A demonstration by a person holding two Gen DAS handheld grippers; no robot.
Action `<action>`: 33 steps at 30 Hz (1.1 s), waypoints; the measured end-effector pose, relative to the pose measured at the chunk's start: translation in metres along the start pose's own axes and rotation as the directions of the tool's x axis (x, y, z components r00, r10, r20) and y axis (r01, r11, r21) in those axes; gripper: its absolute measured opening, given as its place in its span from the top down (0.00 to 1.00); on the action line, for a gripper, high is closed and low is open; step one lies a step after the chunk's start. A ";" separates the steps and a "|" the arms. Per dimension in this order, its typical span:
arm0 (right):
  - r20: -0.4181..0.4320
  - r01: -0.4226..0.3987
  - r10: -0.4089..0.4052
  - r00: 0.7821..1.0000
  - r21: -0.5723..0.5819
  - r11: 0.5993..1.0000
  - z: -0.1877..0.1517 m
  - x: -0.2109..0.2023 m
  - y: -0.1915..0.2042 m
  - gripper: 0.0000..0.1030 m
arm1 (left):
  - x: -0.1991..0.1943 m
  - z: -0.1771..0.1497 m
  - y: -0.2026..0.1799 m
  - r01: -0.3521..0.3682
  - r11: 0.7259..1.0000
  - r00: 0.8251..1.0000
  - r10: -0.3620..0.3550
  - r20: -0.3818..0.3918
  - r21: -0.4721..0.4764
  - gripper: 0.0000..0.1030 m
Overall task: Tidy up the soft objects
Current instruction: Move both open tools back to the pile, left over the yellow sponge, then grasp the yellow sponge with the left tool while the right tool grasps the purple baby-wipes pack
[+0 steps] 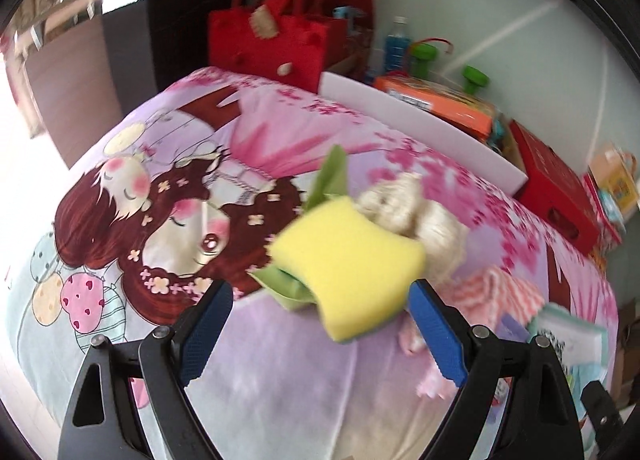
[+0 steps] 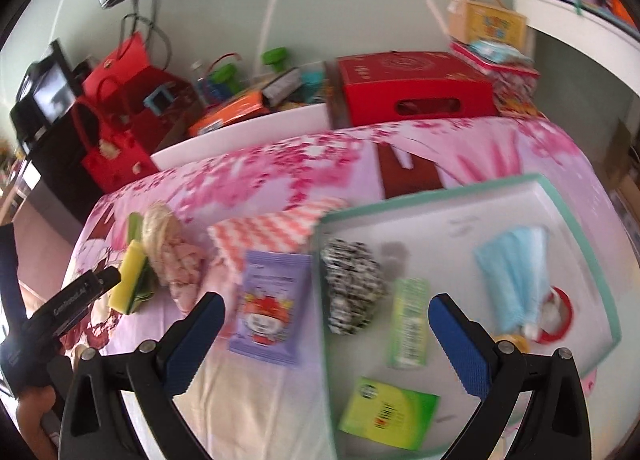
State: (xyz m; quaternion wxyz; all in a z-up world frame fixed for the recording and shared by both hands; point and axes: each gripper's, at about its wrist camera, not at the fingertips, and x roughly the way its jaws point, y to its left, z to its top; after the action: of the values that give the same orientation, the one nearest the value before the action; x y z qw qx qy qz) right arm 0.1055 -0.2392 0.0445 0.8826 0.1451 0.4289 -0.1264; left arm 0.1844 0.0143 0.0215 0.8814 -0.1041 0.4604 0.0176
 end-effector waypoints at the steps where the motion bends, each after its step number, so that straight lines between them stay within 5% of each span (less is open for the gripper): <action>1: -0.002 -0.012 0.012 1.000 -0.013 1.000 0.001 0.003 0.008 0.00 | 0.003 0.003 0.006 0.001 1.000 1.000 -0.001 -0.006 -0.019 0.13; 12: -0.075 -0.075 0.070 0.995 -0.064 0.995 0.002 0.045 0.046 0.00 | 0.023 0.018 0.040 0.057 0.985 0.997 -0.065 -0.042 -0.162 0.13; 22: -0.152 -0.087 0.081 0.985 -0.039 0.995 -0.013 0.076 0.042 0.21 | 0.026 0.016 0.011 0.183 0.978 0.980 -0.189 -0.057 -0.096 0.13; 33: -0.179 -0.073 0.064 0.982 -0.047 0.996 -0.020 0.086 0.040 0.25 | 0.029 0.011 -0.005 0.149 0.988 0.987 -0.151 -0.061 -0.029 0.13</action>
State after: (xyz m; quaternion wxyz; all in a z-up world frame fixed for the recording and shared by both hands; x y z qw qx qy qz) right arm 0.1564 -0.2030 -0.0300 0.8483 0.1468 0.5039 -0.0709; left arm 0.2110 0.0100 0.0046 0.8641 -0.1498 0.4784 -0.0465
